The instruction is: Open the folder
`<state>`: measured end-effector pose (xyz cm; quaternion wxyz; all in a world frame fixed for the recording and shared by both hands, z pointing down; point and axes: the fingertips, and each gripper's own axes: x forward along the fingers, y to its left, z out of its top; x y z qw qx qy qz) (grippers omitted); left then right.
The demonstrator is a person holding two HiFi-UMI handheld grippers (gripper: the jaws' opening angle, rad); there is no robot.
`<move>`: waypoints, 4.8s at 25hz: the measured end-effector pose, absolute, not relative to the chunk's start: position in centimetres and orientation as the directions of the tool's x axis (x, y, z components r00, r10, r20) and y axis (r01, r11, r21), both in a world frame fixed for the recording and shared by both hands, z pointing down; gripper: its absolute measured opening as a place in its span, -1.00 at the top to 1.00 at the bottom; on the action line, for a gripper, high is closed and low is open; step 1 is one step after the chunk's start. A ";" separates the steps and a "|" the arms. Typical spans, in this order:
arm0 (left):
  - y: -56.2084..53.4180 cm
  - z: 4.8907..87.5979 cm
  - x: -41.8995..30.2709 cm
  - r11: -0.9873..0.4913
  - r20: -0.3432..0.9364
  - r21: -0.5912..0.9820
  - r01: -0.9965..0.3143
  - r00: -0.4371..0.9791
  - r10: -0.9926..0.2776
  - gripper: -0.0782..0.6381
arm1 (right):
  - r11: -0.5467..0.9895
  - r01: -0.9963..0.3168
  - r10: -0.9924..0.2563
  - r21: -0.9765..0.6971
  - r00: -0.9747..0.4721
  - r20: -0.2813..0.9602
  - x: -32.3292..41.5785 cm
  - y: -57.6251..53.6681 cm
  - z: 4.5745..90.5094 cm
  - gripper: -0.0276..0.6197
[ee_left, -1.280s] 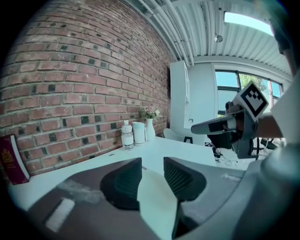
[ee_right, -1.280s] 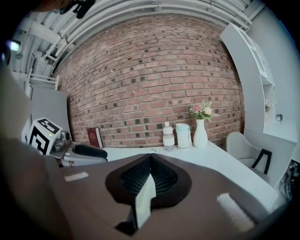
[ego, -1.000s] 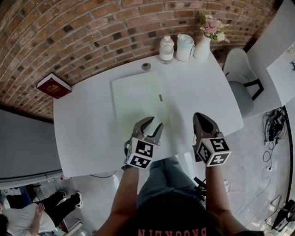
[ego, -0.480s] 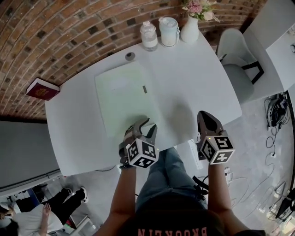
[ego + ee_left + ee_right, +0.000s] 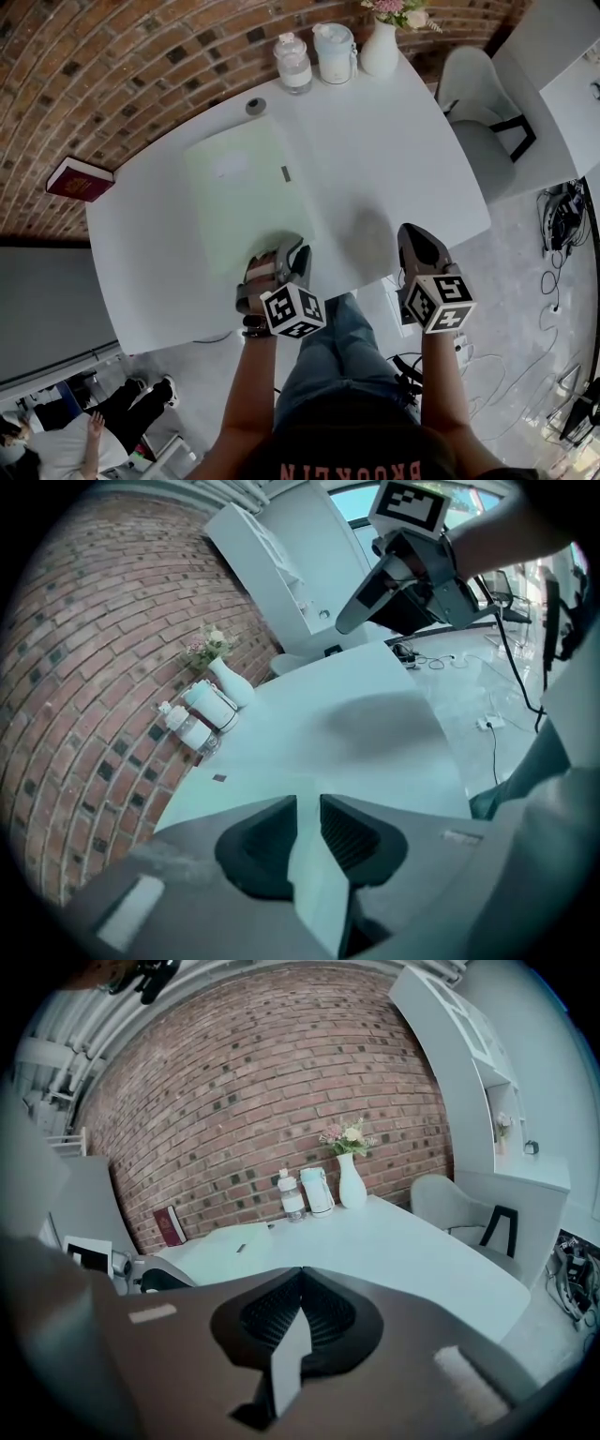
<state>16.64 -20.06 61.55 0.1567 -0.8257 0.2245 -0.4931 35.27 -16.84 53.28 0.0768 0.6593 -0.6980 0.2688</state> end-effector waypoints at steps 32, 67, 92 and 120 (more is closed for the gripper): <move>-21.7 52.0 15.5 -0.789 0.518 0.171 -0.590 0.735 -0.438 0.73 | 0.105 -0.957 -0.918 -0.270 -0.198 0.344 32.5 -20.5 46.6 0.92; -20.1 42.3 2.3 -0.634 0.324 -0.030 -0.773 0.593 -0.737 0.77 | 0.335 -0.909 -0.885 -0.249 -0.394 0.248 21.1 -23.1 42.2 0.92; -20.6 41.9 -14.8 -0.417 0.336 -0.153 -0.896 0.350 -0.875 0.72 | 0.404 -0.892 -0.865 -0.200 -0.444 0.233 9.3 -23.3 40.2 0.92; -23.8 53.9 -28.7 -0.398 0.623 -0.380 -0.835 0.087 -0.777 0.51 | 0.326 -0.922 -0.864 -0.209 -0.380 0.331 3.6 -24.3 44.5 0.92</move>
